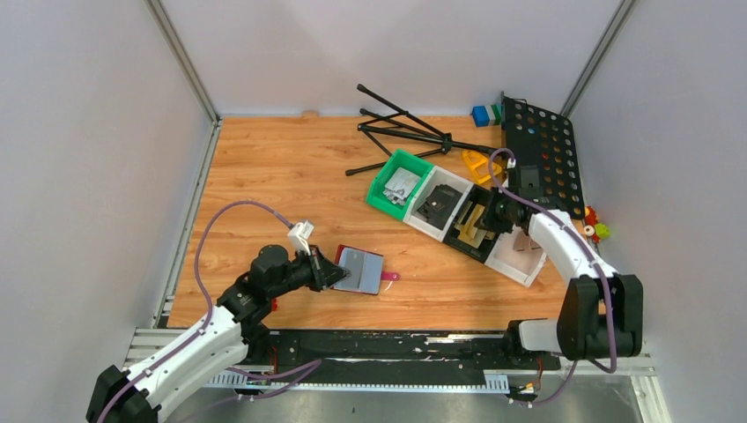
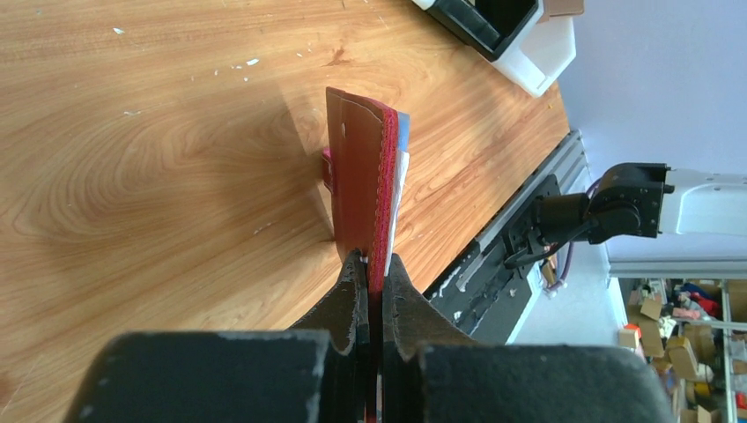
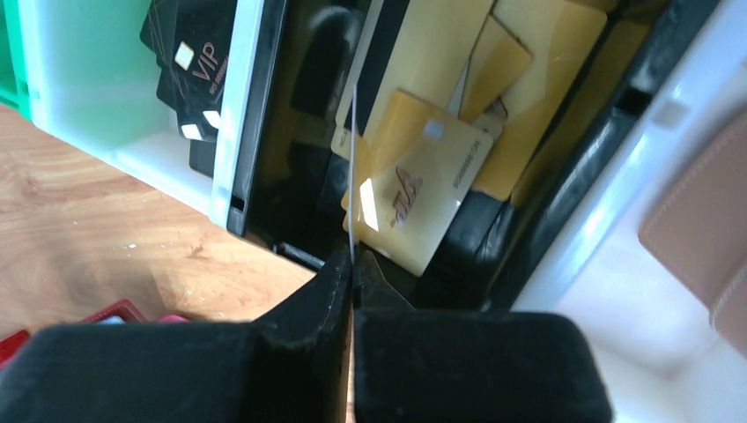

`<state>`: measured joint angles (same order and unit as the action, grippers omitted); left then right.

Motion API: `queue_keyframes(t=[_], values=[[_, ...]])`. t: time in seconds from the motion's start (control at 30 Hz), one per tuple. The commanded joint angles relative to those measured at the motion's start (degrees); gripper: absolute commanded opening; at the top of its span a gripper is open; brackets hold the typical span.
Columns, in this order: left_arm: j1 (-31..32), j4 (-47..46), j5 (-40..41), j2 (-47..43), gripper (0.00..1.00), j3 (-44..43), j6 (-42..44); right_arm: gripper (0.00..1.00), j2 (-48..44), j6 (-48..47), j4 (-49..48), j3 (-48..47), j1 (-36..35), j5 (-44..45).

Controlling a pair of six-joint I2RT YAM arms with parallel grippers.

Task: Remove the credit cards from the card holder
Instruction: Place the credit card in the storage box.

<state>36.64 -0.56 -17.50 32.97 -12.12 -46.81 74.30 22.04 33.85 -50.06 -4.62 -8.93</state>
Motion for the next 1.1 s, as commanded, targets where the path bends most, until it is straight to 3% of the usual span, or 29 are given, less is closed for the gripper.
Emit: queue_keyframes(t=[0.0,0.07,0.17,0.43,0.57,0.67,0.83,0.97,1.07], values=[[-0.2,-0.9,-1.7,0.5,0.0,-3.4,1.9,0.02,4.1,-1.0,-6.4,-2.9,5.1,-10.1],[-0.2,-1.0,-2.1,1.0,0.0,-3.4,1.9,0.09,5.5,-0.4,-7.6,-3.0,8.2,-14.0],[-0.3,-0.9,-2.2,1.5,0.0,-3.4,2.2,0.43,4.8,0.4,-6.8,-3.5,9.8,-12.6],[-0.2,-1.0,-2.4,3.6,0.0,-3.8,2.2,0.61,-7.7,-0.8,-4.2,-1.2,8.7,-15.8],[-0.2,0.3,-2.0,6.8,0.0,-4.6,3.9,0.79,-16.4,0.0,-4.1,2.3,3.2,-21.4],[-0.3,0.3,-2.2,10.5,0.0,-5.3,4.5,0.78,-21.7,3.8,-6.0,6.1,-6.0,-20.3],[-0.1,-2.5,-3.7,16.2,0.0,-5.5,3.7,0.65,-24.3,15.8,-15.9,14.2,-22.9,-17.8],[0.9,-4.4,-3.7,18.1,0.02,-4.8,2.9,0.58,-21.4,21.6,-25.3,18.3,-33.4,-12.8],[1.7,-4.8,-3.9,18.0,0.13,-4.4,2.8,0.56,-14.9,22.7,-27.9,17.3,-39.8,-8.7]])
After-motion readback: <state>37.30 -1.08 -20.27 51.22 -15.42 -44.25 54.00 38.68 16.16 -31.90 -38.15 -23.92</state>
